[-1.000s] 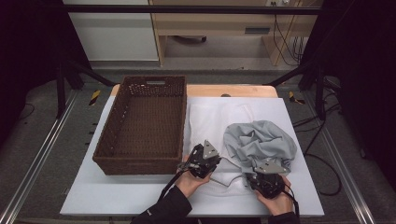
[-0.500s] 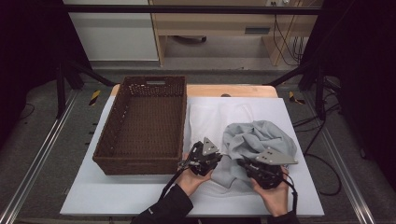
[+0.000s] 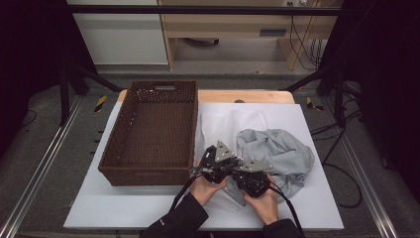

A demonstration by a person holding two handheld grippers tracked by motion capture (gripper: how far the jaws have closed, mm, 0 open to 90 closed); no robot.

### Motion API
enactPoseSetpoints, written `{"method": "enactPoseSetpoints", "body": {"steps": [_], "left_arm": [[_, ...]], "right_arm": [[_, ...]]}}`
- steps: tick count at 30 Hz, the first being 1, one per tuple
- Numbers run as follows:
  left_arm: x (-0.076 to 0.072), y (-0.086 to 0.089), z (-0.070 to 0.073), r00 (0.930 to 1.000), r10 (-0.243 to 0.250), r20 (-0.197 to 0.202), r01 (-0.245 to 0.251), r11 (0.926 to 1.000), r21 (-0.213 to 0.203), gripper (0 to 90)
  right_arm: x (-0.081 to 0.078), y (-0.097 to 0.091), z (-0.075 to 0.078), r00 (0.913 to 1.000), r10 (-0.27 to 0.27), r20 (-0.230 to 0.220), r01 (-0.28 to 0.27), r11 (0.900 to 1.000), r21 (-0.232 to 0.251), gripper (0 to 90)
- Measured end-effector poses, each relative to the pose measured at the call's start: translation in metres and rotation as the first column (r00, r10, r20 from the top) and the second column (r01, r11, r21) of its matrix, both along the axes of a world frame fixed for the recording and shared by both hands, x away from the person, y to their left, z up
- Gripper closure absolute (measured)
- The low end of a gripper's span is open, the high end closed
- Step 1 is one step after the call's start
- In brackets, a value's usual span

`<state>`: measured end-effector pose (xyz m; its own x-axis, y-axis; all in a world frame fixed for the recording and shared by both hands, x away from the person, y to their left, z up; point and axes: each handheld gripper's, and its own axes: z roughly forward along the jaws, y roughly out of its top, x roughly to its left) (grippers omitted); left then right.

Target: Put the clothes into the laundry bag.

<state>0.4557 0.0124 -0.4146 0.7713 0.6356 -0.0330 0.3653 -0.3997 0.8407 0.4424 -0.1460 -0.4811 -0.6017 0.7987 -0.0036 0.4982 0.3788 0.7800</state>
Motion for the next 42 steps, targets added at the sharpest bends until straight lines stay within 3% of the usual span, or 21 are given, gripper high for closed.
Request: {"method": "enactPoseSetpoints", "body": {"steps": [4,9,11,13,14,16,18,19,22,25,26,30,32,36,38,42], "left_arm": [[0.001,0.006,-0.003,0.9999,0.008,-0.010,-0.008,0.9999,-0.011,88.5],[0.000,0.010,-0.005,1.0000,0.007,0.004,-0.007,1.0000,0.005,88.4],[-0.001,0.011,-0.006,1.0000,0.006,0.003,-0.006,0.9999,0.012,88.4],[-0.001,0.011,-0.007,1.0000,0.007,0.003,-0.007,0.9999,0.016,88.4],[-0.001,0.012,-0.007,1.0000,0.006,0.004,-0.006,0.9998,0.018,88.4],[-0.001,0.012,-0.007,0.9999,0.007,0.008,-0.007,0.9997,0.023,88.4],[0.000,0.011,-0.007,0.9999,0.007,0.009,-0.007,0.9997,0.023,88.4],[0.000,0.011,-0.007,0.9999,0.007,0.007,-0.007,0.9998,0.021,88.4],[-0.001,0.010,-0.007,0.9999,0.006,0.010,-0.007,0.9997,0.024,88.4],[0.000,0.010,-0.008,0.9999,0.010,0.008,-0.010,0.9995,0.029,88.4],[0.000,0.010,-0.008,0.9999,0.012,0.006,-0.012,0.9995,0.029,88.4],[0.001,0.010,-0.007,0.9998,0.022,0.002,-0.022,0.9995,0.021,88.4],[0.001,0.009,-0.005,0.9997,0.024,0.002,-0.024,0.9996,0.017,88.4],[0.001,0.007,0.002,0.9996,0.028,0.005,-0.028,0.9996,0.000,88.4],[0.000,0.005,0.005,0.9996,0.024,0.013,-0.024,0.9997,-0.003,88.4],[-0.004,0.002,0.008,0.9994,0.019,0.028,-0.019,0.9998,-0.004,88.6]], "right_arm": [[-0.005,-0.001,0.006,0.9995,0.030,0.006,-0.030,0.9995,0.007,59.1],[-0.026,-0.021,0.033,0.9964,0.061,0.060,-0.066,0.9938,0.090,47.3],[-0.035,-0.037,0.045,0.9957,0.019,0.091,-0.029,0.9934,0.111,42.8],[-0.040,-0.052,0.050,0.9932,-0.040,0.110,0.030,0.9954,0.092,37.8],[-0.044,-0.068,0.049,0.9889,-0.107,0.103,0.101,0.9930,0.060,31.3],[-0.045,-0.075,0.045,0.9874,-0.126,0.096,0.121,0.9913,0.051,31.1],[-0.045,-0.085,0.033,0.9874,-0.148,0.056,0.146,0.9885,0.040,30.9],[-0.044,-0.087,0.026,0.9878,-0.153,0.028,0.153,0.9879,0.026,32.0],[-0.038,-0.087,0.011,0.9889,-0.146,-0.026,0.146,0.9893,-0.013,54.8],[-0.036,-0.086,0.013,0.9897,-0.141,-0.025,0.140,0.9900,-0.016,79.8],[-0.038,-0.085,0.018,0.9905,-0.136,-0.016,0.136,0.9906,-0.006,82.4],[-0.043,-0.077,0.044,0.9927,-0.086,0.085,0.080,0.9947,0.064,84.6],[-0.043,-0.070,0.052,0.9932,-0.046,0.108,0.035,0.9942,0.102,85.0],[-0.037,-0.044,0.052,0.9952,0.066,0.072,-0.078,0.9807,0.179,85.2],[-0.030,-0.029,0.043,0.9945,0.088,0.057,-0.097,0.9811,0.168,85.2],[-0.015,-0.011,0.022,0.9968,0.079,0.011,-0.079,0.9881,0.131,85.2]]}}
